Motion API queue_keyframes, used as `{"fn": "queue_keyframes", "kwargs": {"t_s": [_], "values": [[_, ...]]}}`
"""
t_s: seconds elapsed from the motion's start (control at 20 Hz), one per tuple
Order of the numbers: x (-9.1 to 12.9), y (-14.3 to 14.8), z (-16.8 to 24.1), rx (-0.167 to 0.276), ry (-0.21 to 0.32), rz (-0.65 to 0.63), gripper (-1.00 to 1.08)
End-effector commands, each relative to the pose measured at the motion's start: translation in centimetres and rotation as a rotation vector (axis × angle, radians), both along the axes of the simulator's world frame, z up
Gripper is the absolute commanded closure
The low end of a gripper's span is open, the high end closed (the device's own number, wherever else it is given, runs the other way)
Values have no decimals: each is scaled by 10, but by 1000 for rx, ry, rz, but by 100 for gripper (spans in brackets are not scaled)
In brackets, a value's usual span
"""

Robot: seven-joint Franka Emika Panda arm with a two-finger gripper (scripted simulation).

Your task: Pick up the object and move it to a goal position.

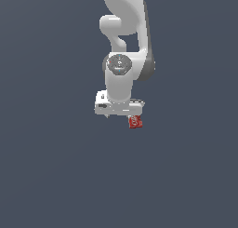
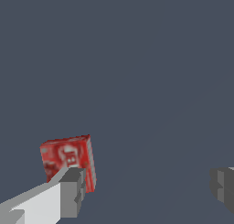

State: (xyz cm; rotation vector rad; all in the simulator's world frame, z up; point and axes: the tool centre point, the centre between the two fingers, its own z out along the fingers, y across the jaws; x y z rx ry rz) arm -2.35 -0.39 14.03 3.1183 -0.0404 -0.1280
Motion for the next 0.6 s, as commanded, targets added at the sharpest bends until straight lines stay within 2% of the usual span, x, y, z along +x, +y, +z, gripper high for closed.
{"fn": "queue_keyframes", "kwargs": {"t_s": [0.0,0.4,0.55], "values": [[0,0,0,0,0,0,-92],[-4,-26,-6,-1,26,-73,-92],[-4,-27,-5,-1,27,-76,-92]]}}
